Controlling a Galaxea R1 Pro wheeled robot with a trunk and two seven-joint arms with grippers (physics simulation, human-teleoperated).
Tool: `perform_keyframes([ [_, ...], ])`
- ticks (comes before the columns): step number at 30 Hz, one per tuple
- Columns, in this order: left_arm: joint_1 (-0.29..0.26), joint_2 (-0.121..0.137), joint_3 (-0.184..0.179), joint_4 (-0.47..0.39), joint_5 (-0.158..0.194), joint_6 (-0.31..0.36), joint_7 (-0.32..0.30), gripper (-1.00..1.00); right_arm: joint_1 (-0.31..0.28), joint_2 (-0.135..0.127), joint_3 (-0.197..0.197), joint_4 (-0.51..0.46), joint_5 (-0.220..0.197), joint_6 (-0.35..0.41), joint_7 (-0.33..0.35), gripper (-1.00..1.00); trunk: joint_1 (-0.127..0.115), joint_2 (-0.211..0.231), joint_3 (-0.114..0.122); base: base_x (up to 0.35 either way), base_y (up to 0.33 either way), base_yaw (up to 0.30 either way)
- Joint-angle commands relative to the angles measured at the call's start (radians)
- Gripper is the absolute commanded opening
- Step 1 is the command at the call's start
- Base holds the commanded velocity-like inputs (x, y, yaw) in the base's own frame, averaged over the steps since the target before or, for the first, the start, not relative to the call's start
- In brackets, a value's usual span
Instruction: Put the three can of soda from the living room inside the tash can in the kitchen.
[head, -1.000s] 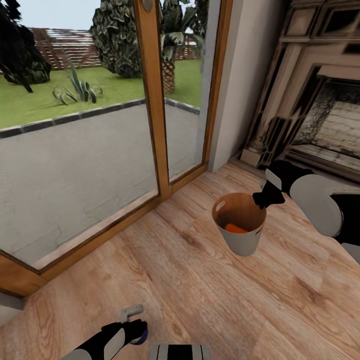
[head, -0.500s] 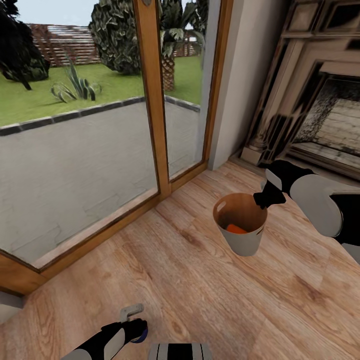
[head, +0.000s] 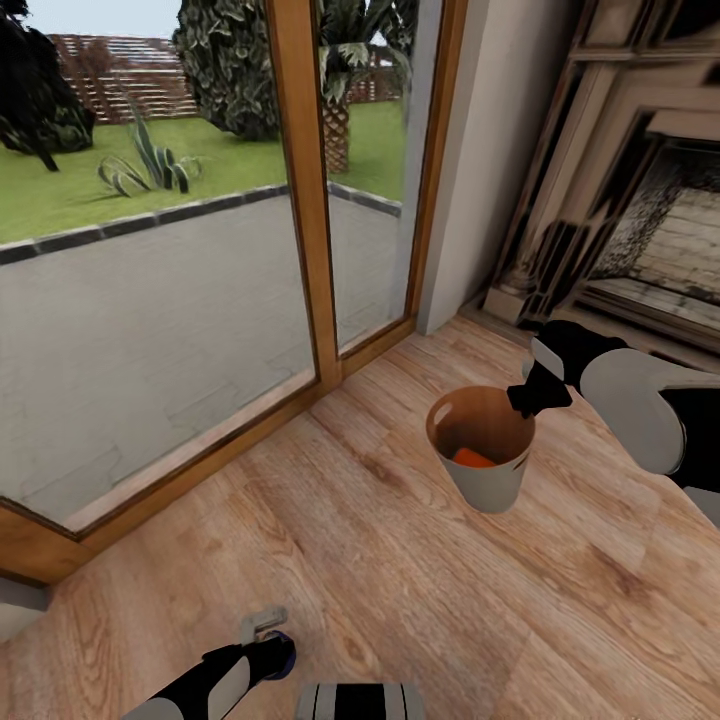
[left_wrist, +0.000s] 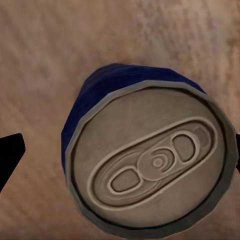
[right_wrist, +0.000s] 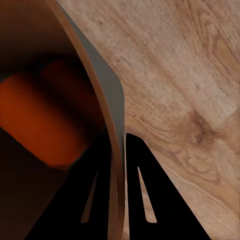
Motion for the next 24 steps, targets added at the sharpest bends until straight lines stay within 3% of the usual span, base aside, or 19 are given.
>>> perform_keyframes([
  [1, 0.000, 0.000, 0.000, 0.000, 0.000, -0.001, 0.000, 1.00, -0.001, 0.000, -0.003, 0.000, -0.007, 0.000, 0.005, -1.00, 0.000, 0.000, -0.004, 0.000, 0.000, 0.000],
  [4, 0.000, 0.000, -0.002, 0.000, 0.000, -0.004, 0.000, 1.00, -0.001, -0.001, -0.003, -0.001, -0.007, 0.000, 0.005, -1.00, 0.000, 0.000, -0.004, 0.000, 0.000, 0.000],
  [5, 0.000, 0.000, -0.002, 0.000, 0.000, -0.005, 0.000, -1.00, -0.001, -0.001, -0.003, -0.001, -0.007, 0.000, 0.005, -1.00, 0.000, 0.000, -0.004, 0.000, 0.000, 0.000],
  [13, 0.001, -0.001, -0.002, 0.000, 0.000, -0.006, 0.000, -1.00, -0.001, 0.001, -0.003, 0.000, -0.007, 0.000, 0.005, -1.00, 0.000, 0.000, -0.004, 0.000, 0.000, 0.000],
  [24, 0.001, -0.005, -0.002, -0.002, 0.000, -0.007, 0.000, -1.00, -0.001, 0.000, -0.003, -0.001, -0.006, 0.000, 0.005, -1.00, -0.005, 0.002, 0.039, 0.000, 0.000, 0.000],
])
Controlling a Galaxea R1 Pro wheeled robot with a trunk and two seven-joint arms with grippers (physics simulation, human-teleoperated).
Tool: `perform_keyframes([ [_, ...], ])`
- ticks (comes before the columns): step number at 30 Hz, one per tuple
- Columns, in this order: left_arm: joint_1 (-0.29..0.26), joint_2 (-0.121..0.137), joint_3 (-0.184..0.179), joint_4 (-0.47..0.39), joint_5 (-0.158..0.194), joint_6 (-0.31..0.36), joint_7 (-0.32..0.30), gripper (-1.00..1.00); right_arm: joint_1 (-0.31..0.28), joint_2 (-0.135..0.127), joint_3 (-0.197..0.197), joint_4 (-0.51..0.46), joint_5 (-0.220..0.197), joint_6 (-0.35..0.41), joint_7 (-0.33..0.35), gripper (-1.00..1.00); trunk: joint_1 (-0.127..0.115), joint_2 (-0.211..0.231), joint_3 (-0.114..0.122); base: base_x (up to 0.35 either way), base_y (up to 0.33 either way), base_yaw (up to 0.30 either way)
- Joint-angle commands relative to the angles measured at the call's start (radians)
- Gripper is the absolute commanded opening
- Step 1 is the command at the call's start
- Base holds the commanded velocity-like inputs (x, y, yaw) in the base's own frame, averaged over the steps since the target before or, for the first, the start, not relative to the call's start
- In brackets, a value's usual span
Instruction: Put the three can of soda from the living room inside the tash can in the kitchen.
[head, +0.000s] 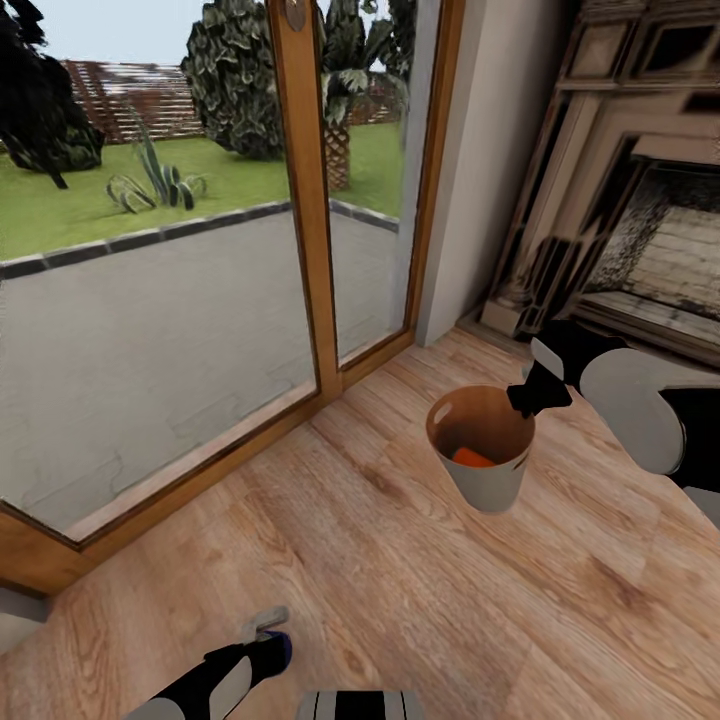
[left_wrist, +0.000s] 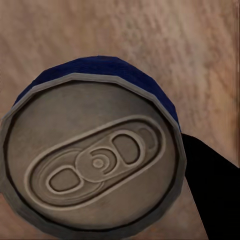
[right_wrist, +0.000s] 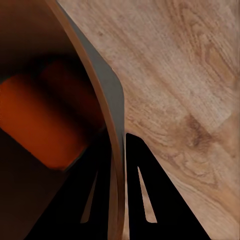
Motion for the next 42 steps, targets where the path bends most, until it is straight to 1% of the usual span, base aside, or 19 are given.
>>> perform_keyframes([
  [1, 0.000, 0.001, 0.000, 0.000, 0.000, 0.000, 0.000, -1.00, 0.000, 0.000, -0.003, 0.000, -0.007, 0.000, 0.005, -1.00, 0.000, 0.000, 0.004, 0.000, 0.000, 0.000],
  [18, -0.001, 0.007, -0.001, -0.021, 0.002, 0.004, -0.004, -1.00, 0.010, -0.003, -0.009, -0.007, -0.007, 0.000, 0.005, -1.00, -0.008, 0.004, 0.070, 0.000, 0.000, 0.000],
  [22, -0.001, 0.010, 0.000, -0.079, 0.001, 0.024, -0.003, -1.00, 0.037, -0.001, -0.010, -0.008, -0.011, 0.000, 0.006, -1.00, -0.010, 0.005, 0.085, 0.000, 0.000, 0.000],
  [24, -0.001, 0.011, 0.001, -0.121, 0.002, 0.057, -0.002, -1.00, 0.063, 0.000, -0.009, -0.008, -0.009, 0.000, 0.005, -1.00, -0.011, 0.006, 0.093, 0.000, 0.000, 0.000],
  [25, -0.001, 0.012, 0.002, -0.158, 0.003, 0.083, -0.002, -1.00, 0.084, 0.000, -0.009, -0.009, -0.008, 0.000, 0.004, -1.00, -0.011, 0.006, 0.097, 0.000, 0.000, 0.000],
  [26, 0.000, 0.013, 0.002, -0.180, 0.003, 0.095, -0.002, -1.00, 0.095, 0.001, -0.009, -0.011, -0.008, 0.000, 0.004, -1.00, -0.012, 0.006, 0.101, 0.000, 0.000, 0.000],
  [27, 0.006, 0.015, 0.003, -0.248, 0.004, 0.131, 0.001, -1.00, 0.132, 0.001, -0.009, -0.020, -0.009, 0.000, 0.003, -1.00, -0.012, 0.006, 0.105, 0.000, 0.000, 0.000],
  [28, 0.010, 0.015, 0.003, -0.271, 0.005, 0.147, 0.002, -1.00, 0.145, 0.001, -0.009, -0.024, -0.010, 0.000, 0.003, -1.00, -0.013, 0.007, 0.108, 0.000, 0.000, 0.000],
  [30, 0.032, 0.019, 0.007, -0.375, 0.006, 0.229, 0.006, -1.00, 0.187, 0.001, -0.009, -0.043, -0.010, 0.000, 0.003, -1.00, -0.014, 0.007, 0.116, 0.000, 0.000, 0.000],
  [31, 0.039, 0.023, 0.007, -0.407, 0.006, 0.251, 0.008, -1.00, 0.195, 0.001, -0.010, -0.048, -0.010, 0.000, 0.003, -1.00, -0.014, 0.007, 0.120, 0.000, 0.000, 0.000],
  [32, 0.053, 0.038, 0.008, -0.480, 0.006, 0.297, 0.009, -1.00, 0.208, 0.001, -0.011, -0.055, -0.010, 0.000, 0.003, -1.00, -0.014, 0.008, 0.124, 0.000, 0.000, 0.000],
  [33, 0.065, 0.060, 0.008, -0.562, 0.007, 0.349, 0.014, -1.00, 0.218, 0.001, -0.012, -0.059, -0.011, 0.000, 0.003, -1.00, -0.015, 0.008, 0.128, 0.000, 0.000, 0.000],
  [36, 0.077, 0.088, 0.010, -0.690, 0.008, 0.446, 0.029, -1.00, 0.228, 0.001, -0.013, -0.062, -0.011, 0.000, 0.003, -1.00, -0.016, 0.008, 0.139, 0.000, 0.000, 0.000],
  [37, 0.083, 0.106, 0.012, -0.830, 0.009, 0.550, 0.063, -1.00, 0.246, 0.002, -0.014, -0.065, -0.011, -0.016, 0.002, -1.00, -0.017, 0.009, 0.143, 0.000, 0.000, 0.000],
  [38, 0.084, 0.109, 0.013, -0.873, 0.010, 0.580, 0.076, -1.00, 0.251, 0.003, -0.014, -0.065, -0.011, -0.023, 0.002, -1.00, -0.017, 0.009, 0.147, 0.000, 0.000, 0.000],
  [39, 0.087, 0.116, 0.014, -0.995, 0.013, 0.664, 0.114, -1.00, 0.263, 0.011, -0.014, -0.066, -0.011, -0.037, 0.001, -1.00, -0.018, 0.009, 0.151, 0.000, 0.000, 0.000],
  [40, 0.087, 0.117, 0.015, -1.033, 0.014, 0.692, 0.123, -1.00, 0.265, 0.015, -0.014, -0.066, -0.011, -0.041, 0.001, -1.00, -0.018, 0.009, 0.155, 0.000, 0.000, 0.000],
  [41, 0.088, 0.119, 0.025, -1.104, 0.018, 0.746, 0.136, -1.00, 0.269, 0.024, -0.015, -0.066, -0.010, -0.045, 0.001, -1.00, -0.018, 0.010, 0.159, 0.000, 0.000, 0.000],
  [42, 0.088, 0.118, 0.049, -1.159, 0.023, 0.798, 0.144, -1.00, 0.273, 0.031, -0.014, -0.066, -0.010, -0.048, 0.000, -1.00, -0.019, 0.010, 0.163, 0.000, 0.000, 0.000],
])
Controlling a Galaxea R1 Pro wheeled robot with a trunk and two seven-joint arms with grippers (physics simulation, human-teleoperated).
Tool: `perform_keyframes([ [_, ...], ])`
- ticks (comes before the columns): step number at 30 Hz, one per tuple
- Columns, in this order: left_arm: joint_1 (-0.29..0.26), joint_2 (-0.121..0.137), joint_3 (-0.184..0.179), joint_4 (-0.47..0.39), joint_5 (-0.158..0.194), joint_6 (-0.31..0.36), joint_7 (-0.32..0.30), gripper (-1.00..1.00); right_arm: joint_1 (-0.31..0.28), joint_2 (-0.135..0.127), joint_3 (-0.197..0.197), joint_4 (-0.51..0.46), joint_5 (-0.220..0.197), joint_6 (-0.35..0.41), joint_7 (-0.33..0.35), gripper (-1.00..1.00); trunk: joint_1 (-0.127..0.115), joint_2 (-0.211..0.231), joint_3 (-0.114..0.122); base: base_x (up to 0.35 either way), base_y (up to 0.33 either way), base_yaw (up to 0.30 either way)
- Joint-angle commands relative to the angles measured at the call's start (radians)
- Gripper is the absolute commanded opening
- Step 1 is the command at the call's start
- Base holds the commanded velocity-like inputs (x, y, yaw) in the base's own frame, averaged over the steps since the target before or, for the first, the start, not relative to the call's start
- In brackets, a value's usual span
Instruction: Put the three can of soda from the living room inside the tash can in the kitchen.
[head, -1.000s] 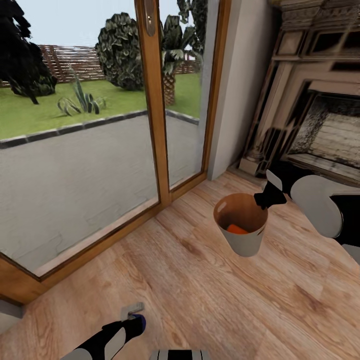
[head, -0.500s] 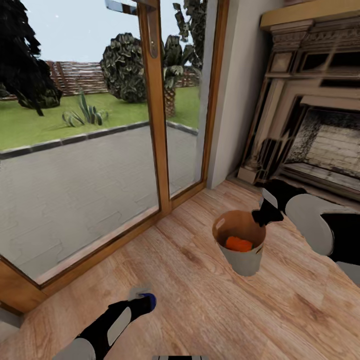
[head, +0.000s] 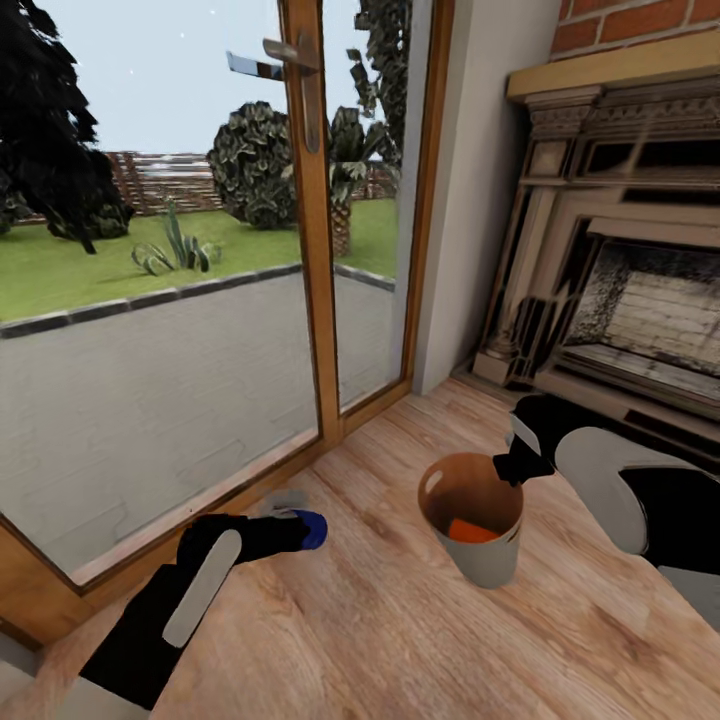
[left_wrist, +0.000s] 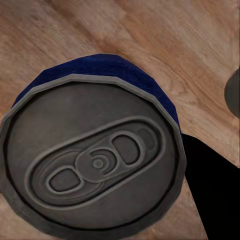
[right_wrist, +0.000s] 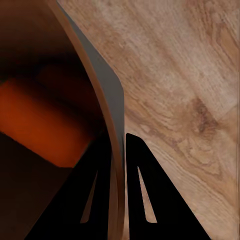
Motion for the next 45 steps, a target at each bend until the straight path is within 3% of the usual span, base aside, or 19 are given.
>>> perform_keyframes([
  [1, 0.000, -0.001, 0.033, -0.040, 0.003, 0.046, 0.006, -1.00, 0.004, 0.008, -0.013, -0.001, -0.012, -0.002, 0.006, -1.00, 0.000, 0.000, 0.004, 0.000, 0.000, 0.000],
  [5, -0.001, -0.002, 0.090, -0.091, 0.011, 0.100, 0.012, -1.00, 0.024, 0.039, -0.014, -0.003, -0.012, -0.006, 0.005, -1.00, -0.002, 0.001, 0.019, 0.000, 0.000, 0.000],
  [8, -0.006, -0.004, 0.100, -0.113, 0.035, 0.100, 0.012, -1.00, 0.032, 0.058, -0.014, -0.003, -0.012, -0.007, -0.012, -1.00, -0.004, 0.002, 0.031, 0.000, 0.000, 0.000],
  [10, -0.010, -0.002, 0.103, -0.123, 0.108, 0.100, 0.012, -1.00, 0.051, 0.079, -0.016, -0.003, -0.013, -0.027, -0.051, -1.00, -0.004, 0.002, 0.039, 0.000, 0.000, 0.000],
  [14, -0.011, 0.000, 0.101, -0.138, 0.186, 0.100, 0.013, -1.00, 0.071, 0.106, -0.018, -0.003, -0.015, -0.092, -0.101, -1.00, -0.010, 0.010, 0.054, 0.000, 0.000, 0.000],
  [16, -0.012, 0.002, 0.101, -0.142, 0.206, 0.100, 0.013, -1.00, 0.090, 0.114, -0.020, -0.004, -0.015, -0.111, -0.114, -1.00, -0.017, 0.024, 0.060, 0.000, 0.000, 0.000],
  [19, -0.012, 0.001, 0.102, -0.144, 0.215, 0.100, 0.013, -1.00, 0.106, 0.117, -0.048, -0.005, -0.015, -0.121, -0.120, -1.00, -0.029, 0.045, 0.069, 0.000, 0.000, 0.000],
  [21, -0.011, -0.003, 0.099, -0.151, 0.220, 0.100, 0.014, -1.00, 0.121, 0.117, -0.099, -0.006, -0.015, -0.144, -0.128, -1.00, -0.036, 0.059, 0.075, 0.000, 0.000, 0.000],
  [24, -0.010, -0.004, 0.098, -0.155, 0.221, 0.100, 0.013, -1.00, 0.130, 0.119, -0.115, -0.022, -0.015, -0.157, -0.159, -1.00, -0.048, 0.080, 0.085, 0.000, 0.000, 0.000],
  [28, -0.010, -0.005, 0.098, -0.159, 0.223, 0.100, 0.007, -1.00, 0.144, 0.120, -0.125, -0.041, -0.016, -0.164, -0.214, -1.00, -0.063, 0.108, 0.097, 0.000, 0.000, 0.000],
  [33, -0.008, -0.005, 0.098, -0.180, 0.226, 0.100, 0.002, -1.00, 0.148, 0.127, -0.127, -0.042, -0.015, -0.166, -0.231, -1.00, -0.082, 0.143, 0.113, 0.000, 0.000, 0.000],
  [39, -0.008, -0.007, 0.098, -0.193, 0.267, 0.100, 0.001, -1.00, 0.163, 0.138, -0.128, -0.033, -0.016, -0.167, -0.299, -1.00, -0.105, 0.185, 0.132, 0.000, 0.000, 0.000],
  [43, -0.009, -0.008, 0.099, -0.193, 0.274, 0.100, 0.005, -1.00, 0.185, 0.188, -0.128, -0.038, -0.014, -0.167, -0.317, -1.00, -0.109, 0.192, 0.135, 0.000, 0.000, 0.000],
  [45, -0.009, -0.008, 0.099, -0.194, 0.275, 0.100, 0.005, -1.00, 0.191, 0.198, -0.128, -0.040, -0.014, -0.167, -0.321, -1.00, -0.109, 0.192, 0.135, 0.000, 0.000, 0.000],
])
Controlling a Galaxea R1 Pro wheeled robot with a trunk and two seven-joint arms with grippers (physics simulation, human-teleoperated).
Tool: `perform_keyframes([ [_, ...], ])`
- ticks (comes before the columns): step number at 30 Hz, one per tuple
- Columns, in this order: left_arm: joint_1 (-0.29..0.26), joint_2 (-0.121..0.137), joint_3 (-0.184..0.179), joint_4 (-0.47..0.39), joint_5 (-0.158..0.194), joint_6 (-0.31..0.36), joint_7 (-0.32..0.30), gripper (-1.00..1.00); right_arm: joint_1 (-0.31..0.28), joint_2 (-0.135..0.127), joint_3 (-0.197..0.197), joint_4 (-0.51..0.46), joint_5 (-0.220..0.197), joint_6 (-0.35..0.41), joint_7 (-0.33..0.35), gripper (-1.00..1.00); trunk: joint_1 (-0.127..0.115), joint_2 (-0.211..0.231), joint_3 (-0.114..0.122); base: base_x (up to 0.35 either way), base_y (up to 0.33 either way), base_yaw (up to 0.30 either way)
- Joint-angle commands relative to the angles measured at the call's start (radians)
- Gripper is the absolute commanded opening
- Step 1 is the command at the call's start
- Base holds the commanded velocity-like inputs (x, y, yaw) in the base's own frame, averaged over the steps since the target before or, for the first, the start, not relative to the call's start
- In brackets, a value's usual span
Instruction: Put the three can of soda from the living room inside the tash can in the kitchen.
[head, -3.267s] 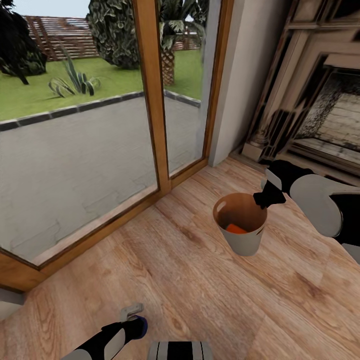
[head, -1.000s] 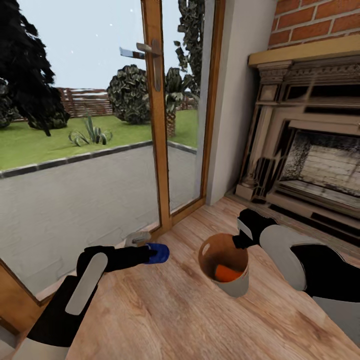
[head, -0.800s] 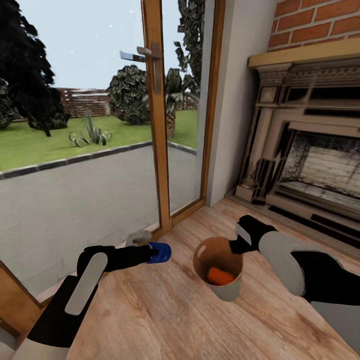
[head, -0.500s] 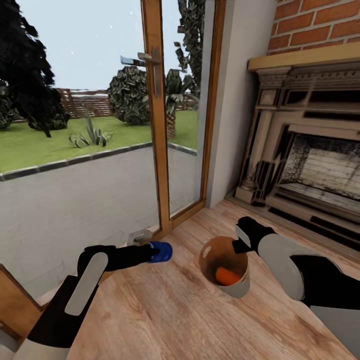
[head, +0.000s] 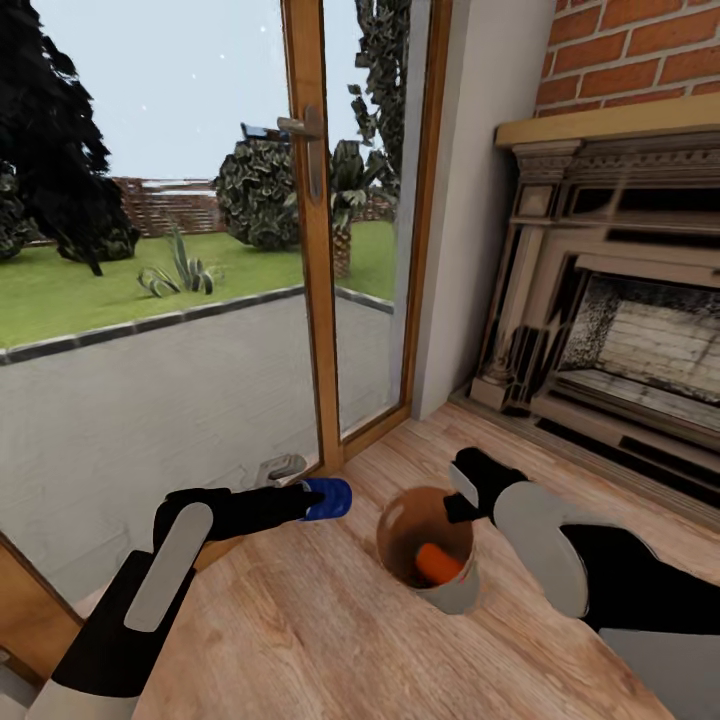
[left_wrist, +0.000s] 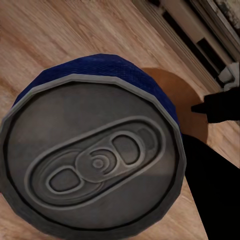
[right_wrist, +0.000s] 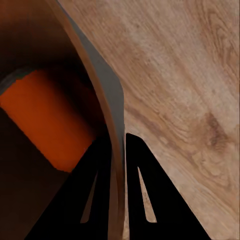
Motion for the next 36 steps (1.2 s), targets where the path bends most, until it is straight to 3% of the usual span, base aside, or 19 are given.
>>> perform_keyframes([
  [1, 0.000, 0.000, 0.000, 0.000, 0.000, 0.000, 0.000, -1.00, 0.001, 0.002, 0.020, -0.001, 0.018, 0.003, 0.002, -1.00, 0.000, 0.000, 0.000, 0.000, 0.000, 0.000],
  [12, -0.001, -0.017, -0.005, 0.000, 0.000, 0.000, 0.000, -1.00, 0.008, 0.034, 0.021, 0.008, 0.016, 0.003, -0.002, -1.00, 0.000, 0.000, 0.000, 0.000, 0.000, 0.000],
  [13, -0.001, -0.041, -0.019, 0.001, -0.004, 0.000, 0.004, -1.00, 0.008, 0.043, 0.021, 0.009, 0.016, 0.003, -0.002, -1.00, 0.000, 0.000, 0.000, 0.000, 0.000, 0.000],
  [15, -0.001, -0.064, -0.049, 0.004, -0.007, 0.000, 0.009, -1.00, 0.008, 0.051, 0.021, 0.010, 0.015, 0.003, -0.002, -1.00, 0.000, 0.000, 0.000, 0.000, 0.000, 0.000],
  [22, -0.001, -0.082, -0.093, 0.016, -0.012, 0.000, 0.015, -1.00, 0.009, 0.067, 0.019, 0.006, 0.013, 0.002, 0.010, -1.00, 0.000, 0.000, 0.000, 0.000, 0.000, 0.000],
  [28, -0.001, -0.094, -0.107, 0.032, -0.020, -0.004, 0.016, -1.00, 0.009, 0.069, 0.018, -0.003, 0.013, 0.003, 0.107, -1.00, 0.000, 0.000, 0.000, 0.000, 0.000, 0.000],
  [36, -0.001, -0.119, -0.129, 0.066, -0.063, -0.022, 0.016, -1.00, 0.009, 0.069, 0.018, -0.005, 0.013, 0.004, 0.150, -1.00, 0.000, 0.000, 0.000, 0.000, 0.000, 0.000],
])
